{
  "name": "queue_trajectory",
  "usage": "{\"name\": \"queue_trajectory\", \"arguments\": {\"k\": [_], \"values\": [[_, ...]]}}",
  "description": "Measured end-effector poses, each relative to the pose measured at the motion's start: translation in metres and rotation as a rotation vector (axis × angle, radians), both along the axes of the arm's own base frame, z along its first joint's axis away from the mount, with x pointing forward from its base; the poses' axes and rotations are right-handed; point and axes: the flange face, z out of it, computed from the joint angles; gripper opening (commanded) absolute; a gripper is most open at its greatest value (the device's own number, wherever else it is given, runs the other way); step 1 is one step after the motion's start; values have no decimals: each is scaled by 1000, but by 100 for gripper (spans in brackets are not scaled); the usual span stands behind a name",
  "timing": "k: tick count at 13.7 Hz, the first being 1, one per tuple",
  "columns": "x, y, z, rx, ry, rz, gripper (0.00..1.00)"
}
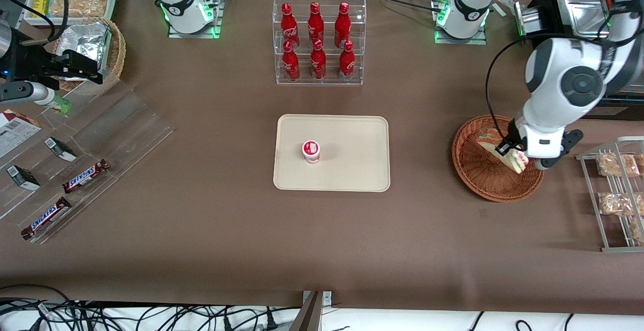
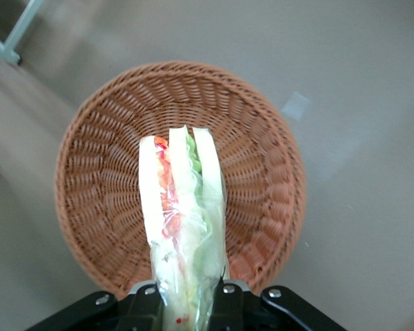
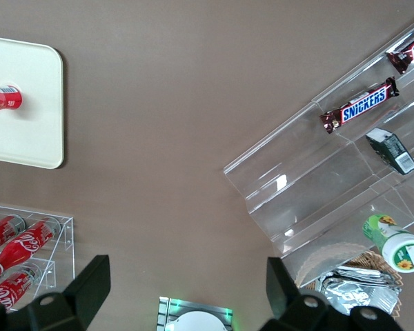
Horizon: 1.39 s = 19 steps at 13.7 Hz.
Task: Place sandwich from basket to tray
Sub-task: 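Lift the sandwich out of the basket and carry it toward the tray, then lower the sandwich onto the cream tray beside the red cup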
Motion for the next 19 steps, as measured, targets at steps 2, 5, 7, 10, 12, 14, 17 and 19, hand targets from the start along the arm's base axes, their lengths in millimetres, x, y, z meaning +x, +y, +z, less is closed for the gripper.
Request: {"name": "queue_trajectory", "arguments": {"k": [2, 5, 7, 10, 12, 14, 17, 19], "values": [[9, -2, 37, -35, 29, -97, 0], [14, -21, 76, -138, 49, -334, 0], [13, -51, 91, -184, 41, -503, 0], [-1, -126, 98, -209, 42, -712, 0], [-12, -175, 96, -225, 32, -801, 0], [-21, -218, 89, -243, 14, -851, 0], [-30, -278, 54, -233, -20, -832, 0], [-36, -316, 12, -210, -37, -811, 0]]}}
